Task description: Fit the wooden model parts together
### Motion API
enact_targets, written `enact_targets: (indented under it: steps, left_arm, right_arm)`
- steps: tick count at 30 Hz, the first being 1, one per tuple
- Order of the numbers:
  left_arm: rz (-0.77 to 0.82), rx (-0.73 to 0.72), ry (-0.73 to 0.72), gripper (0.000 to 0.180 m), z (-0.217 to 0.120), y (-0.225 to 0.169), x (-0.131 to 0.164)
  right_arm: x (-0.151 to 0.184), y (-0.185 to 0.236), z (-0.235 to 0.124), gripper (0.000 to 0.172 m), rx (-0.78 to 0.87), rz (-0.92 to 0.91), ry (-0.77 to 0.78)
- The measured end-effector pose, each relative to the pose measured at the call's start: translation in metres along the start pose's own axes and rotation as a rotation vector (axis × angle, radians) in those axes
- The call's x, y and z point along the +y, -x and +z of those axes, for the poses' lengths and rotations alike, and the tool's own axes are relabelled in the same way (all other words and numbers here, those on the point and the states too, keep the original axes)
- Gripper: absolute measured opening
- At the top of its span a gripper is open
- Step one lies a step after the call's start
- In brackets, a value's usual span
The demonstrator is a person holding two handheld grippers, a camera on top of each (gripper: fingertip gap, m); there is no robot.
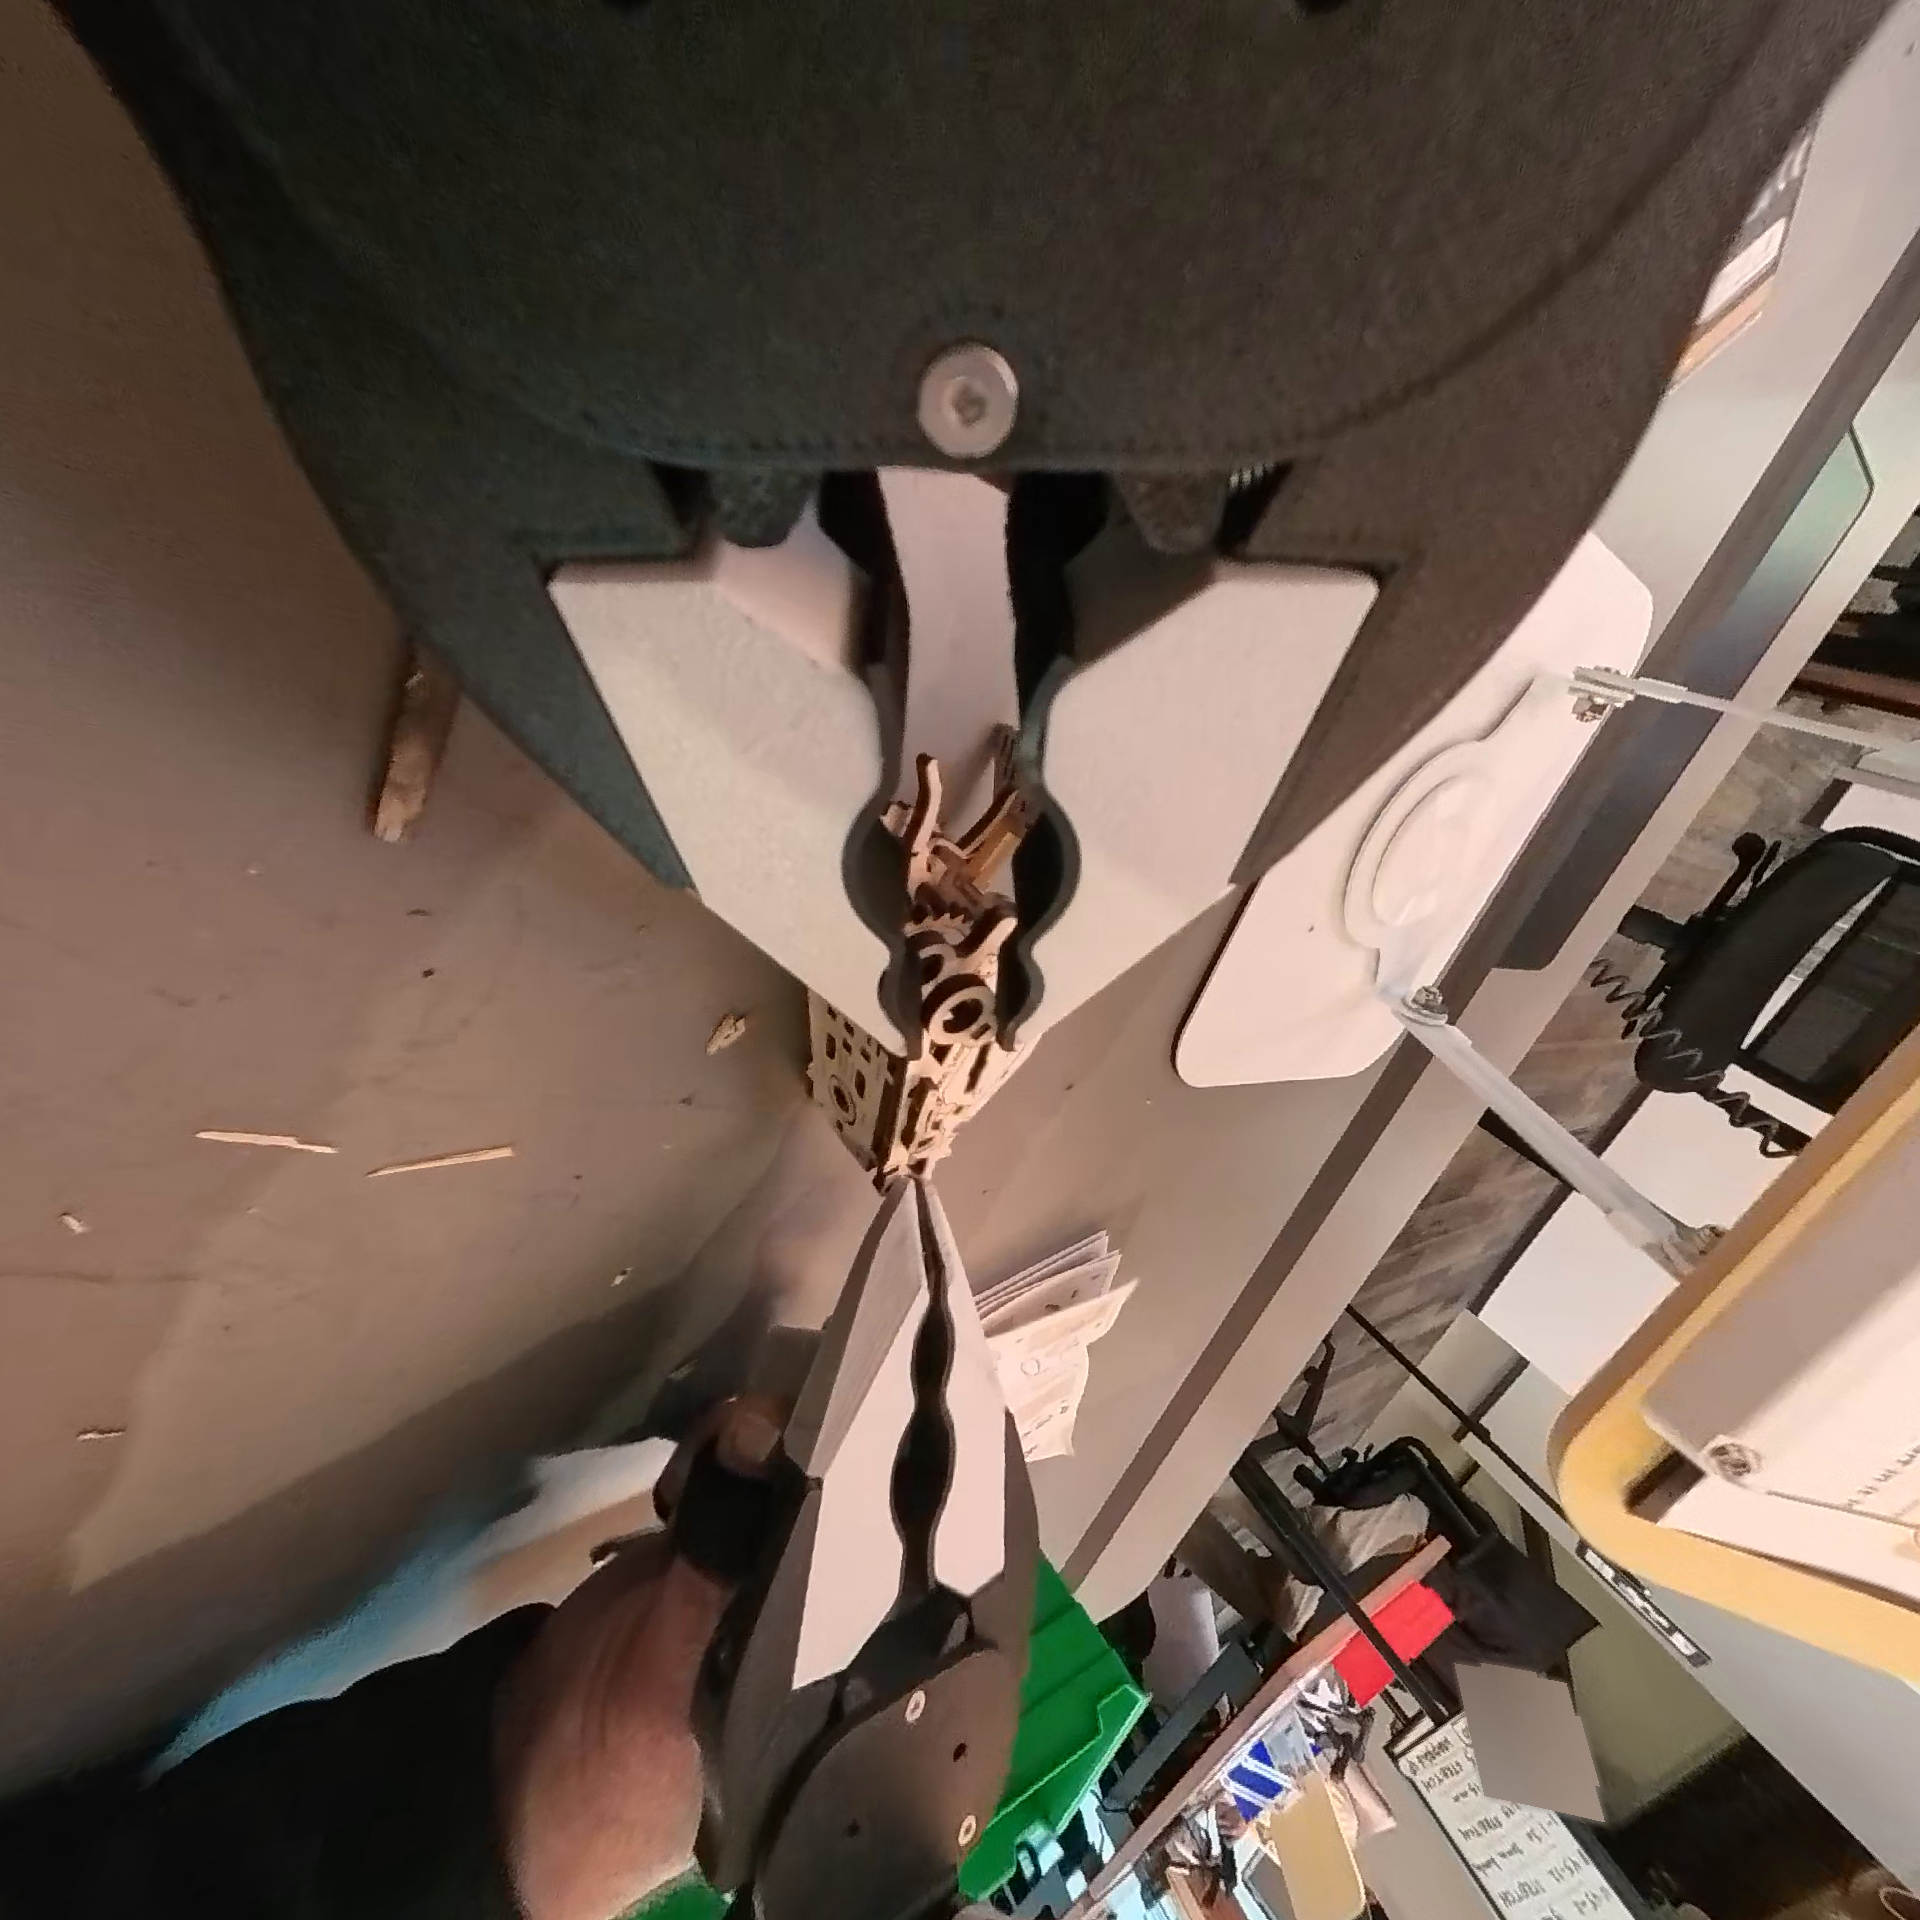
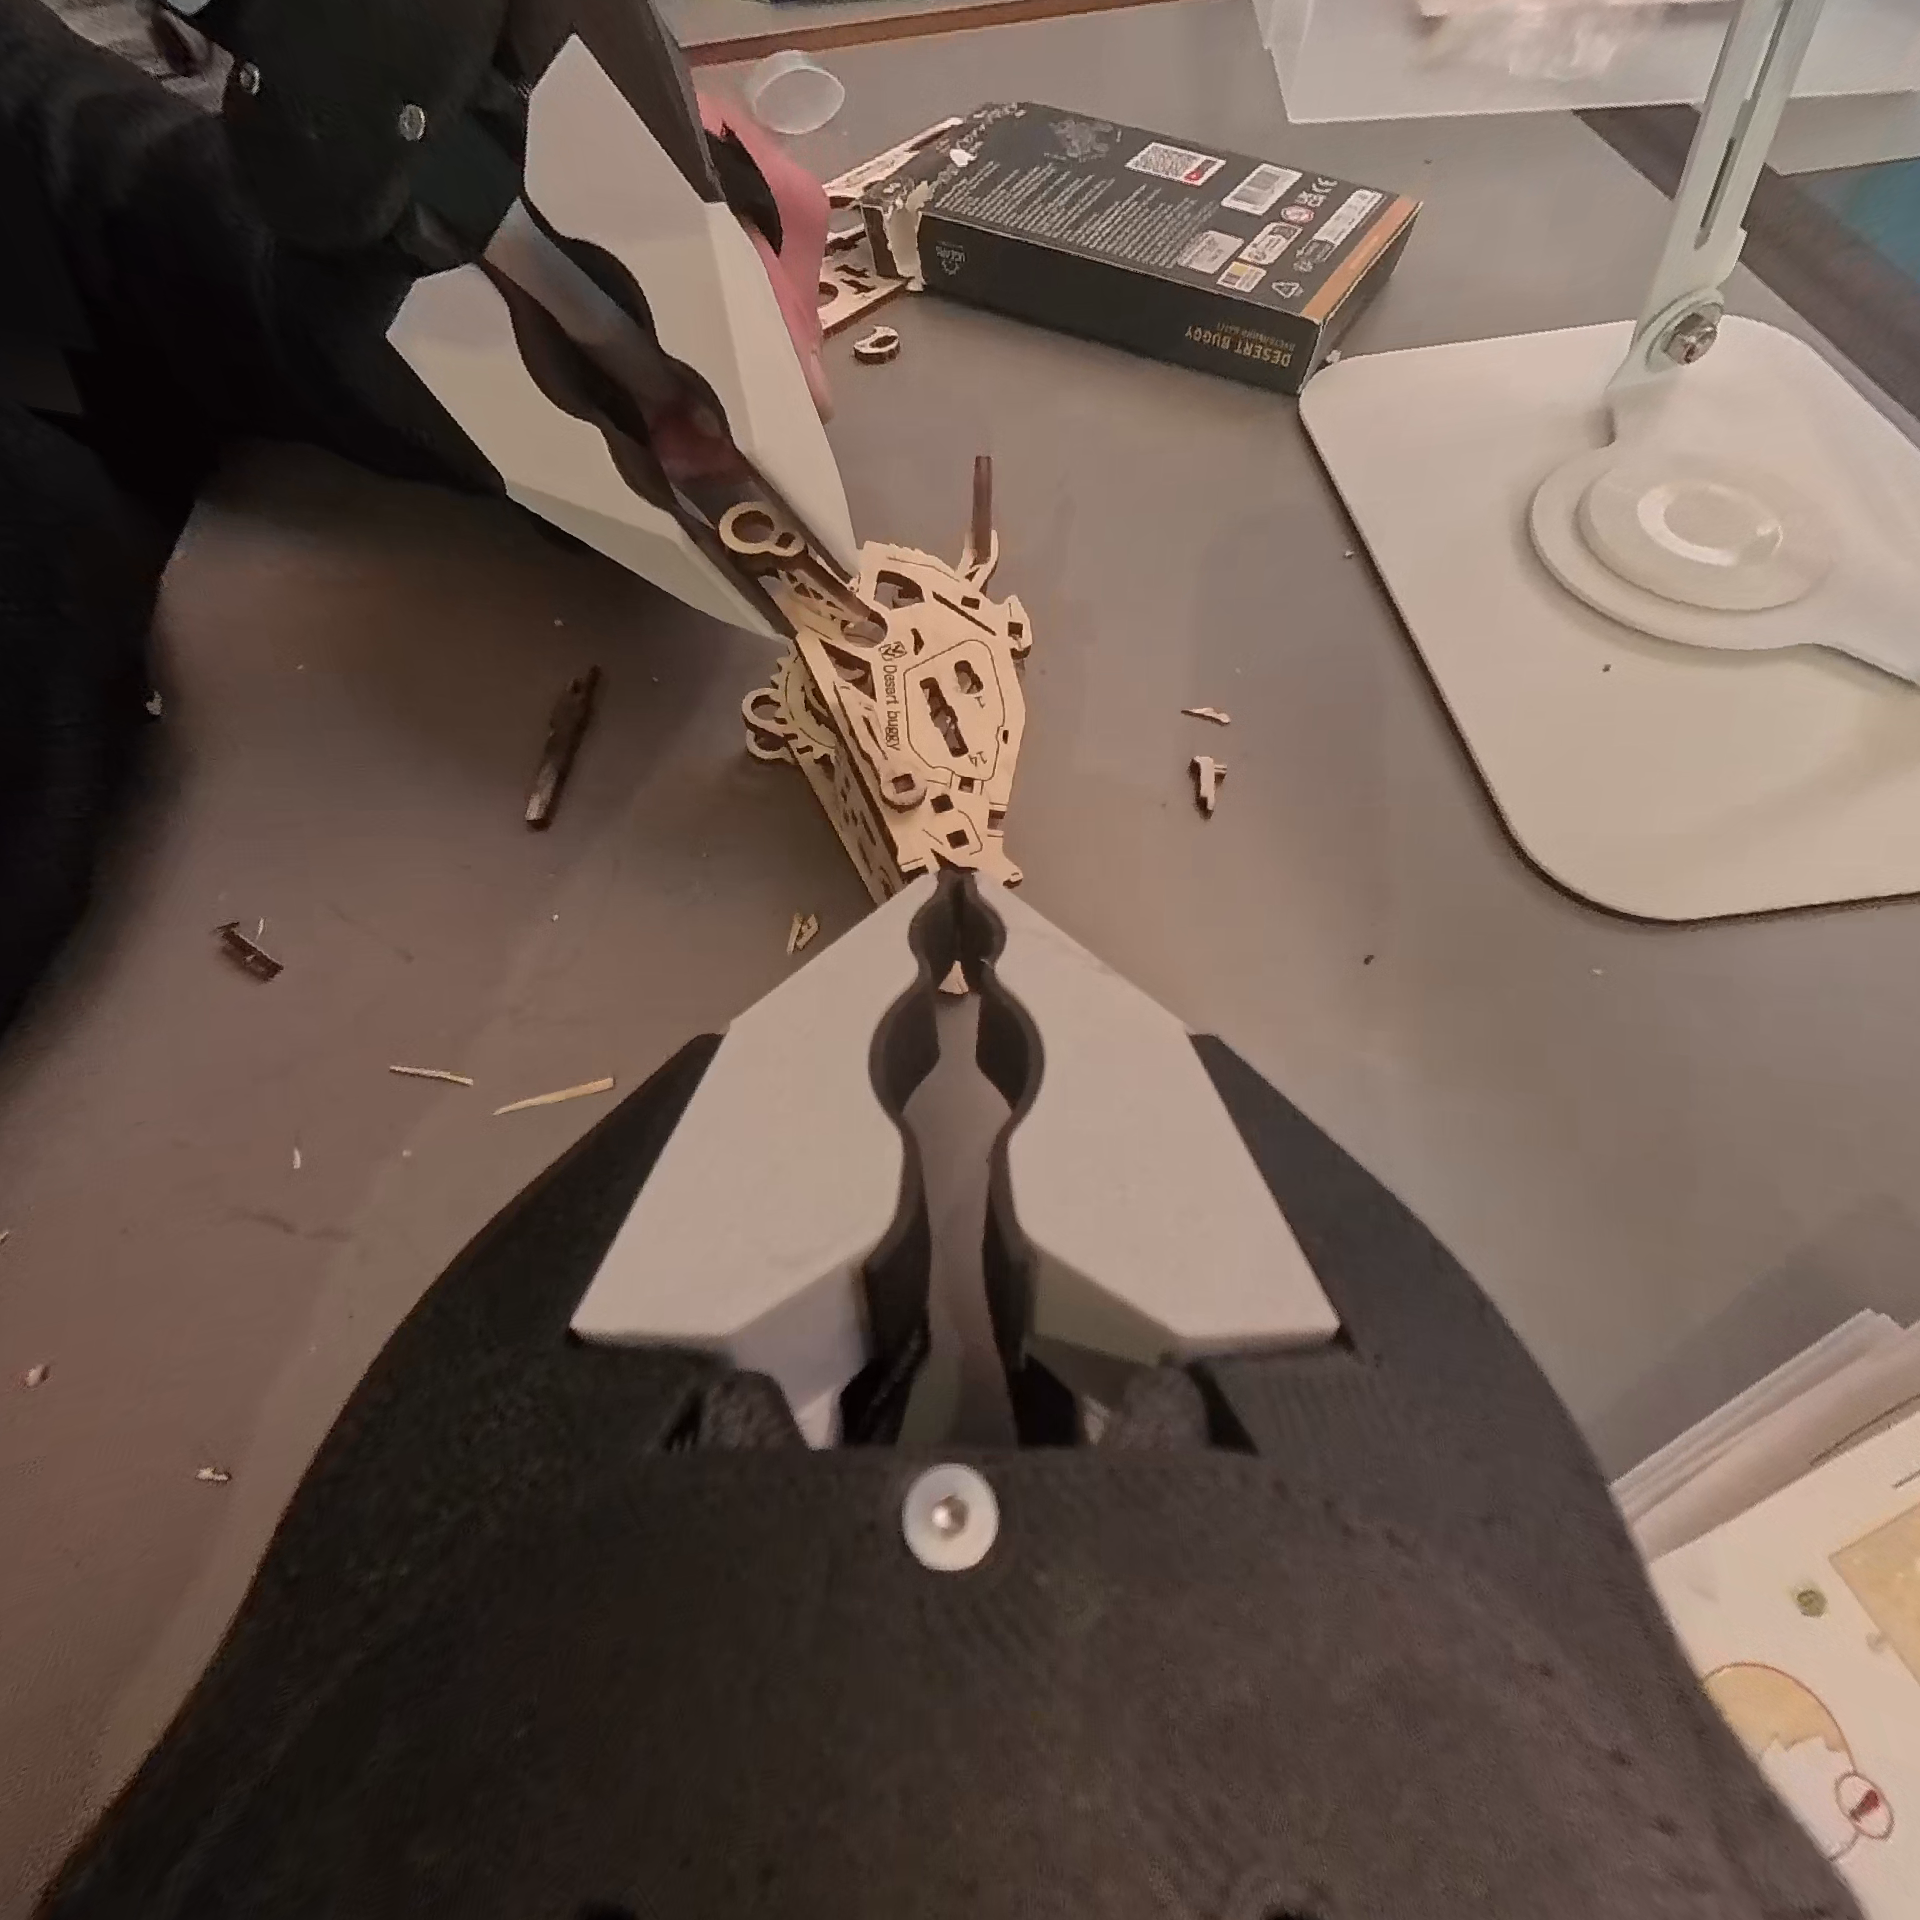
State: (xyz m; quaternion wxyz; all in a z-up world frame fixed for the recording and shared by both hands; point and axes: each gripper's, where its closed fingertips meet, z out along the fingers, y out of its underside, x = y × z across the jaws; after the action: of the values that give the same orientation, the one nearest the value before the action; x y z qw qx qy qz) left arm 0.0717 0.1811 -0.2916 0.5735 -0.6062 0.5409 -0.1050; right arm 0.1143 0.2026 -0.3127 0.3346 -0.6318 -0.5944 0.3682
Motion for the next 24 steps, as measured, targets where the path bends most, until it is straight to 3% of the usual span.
enact_targets:
  steps: [24]
  left_arm:
    - [-0.004,0.005,-0.002,0.011,0.0001,0.0008,-0.0006]
  right_arm:
    - [0.0017,-0.0037,-0.0004,0.0,0.014,0.001,0.005]
